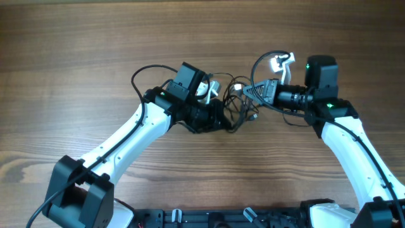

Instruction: Untangle cables

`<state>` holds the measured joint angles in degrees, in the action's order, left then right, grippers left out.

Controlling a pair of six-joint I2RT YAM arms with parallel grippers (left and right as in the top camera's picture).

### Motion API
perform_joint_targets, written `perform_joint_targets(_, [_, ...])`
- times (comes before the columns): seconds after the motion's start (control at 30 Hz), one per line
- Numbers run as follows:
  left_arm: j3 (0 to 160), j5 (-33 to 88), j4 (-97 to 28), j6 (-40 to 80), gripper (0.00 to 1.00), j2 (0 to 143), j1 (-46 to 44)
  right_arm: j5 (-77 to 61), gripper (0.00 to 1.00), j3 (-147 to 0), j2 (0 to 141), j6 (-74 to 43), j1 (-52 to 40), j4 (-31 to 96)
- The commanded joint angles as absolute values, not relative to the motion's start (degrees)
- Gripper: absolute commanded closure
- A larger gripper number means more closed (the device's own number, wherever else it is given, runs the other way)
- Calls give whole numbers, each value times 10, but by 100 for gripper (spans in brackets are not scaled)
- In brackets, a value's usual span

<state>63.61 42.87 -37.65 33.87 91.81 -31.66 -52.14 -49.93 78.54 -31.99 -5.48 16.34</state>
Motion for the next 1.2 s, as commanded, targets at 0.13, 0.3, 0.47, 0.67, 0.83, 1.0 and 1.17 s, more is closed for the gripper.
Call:
perform_joint_targets(0.13, [637, 288, -506, 212, 96, 917, -296, -386, 96, -500, 785, -346, -55, 208])
perform_joint_targets(0.3, [637, 419, -435, 211, 96, 915, -236, -292, 96, -500, 785, -346, -55, 289])
perform_joint_targets(0.47, [637, 500, -374, 212, 42, 915, -162, -283, 96, -500, 785, -303, -55, 331])
perform_joint_targets(0.67, [637, 508, -399, 214, 0, 915, -137, -485, 96, -500, 785, -240, -55, 229])
perform_joint_targets(0.83, [637, 508, -420, 215, 1, 915, -189, -570, 96, -500, 785, -339, -55, 77])
perform_joint_targets(1.0, [637, 507, -402, 222, 6, 915, -242, -554, 96, -500, 785, -363, -55, 65])
perform_joint_targets(1.17, [637, 439, -337, 333, 15, 915, -273, -580, 96, -500, 785, -382, -55, 65])
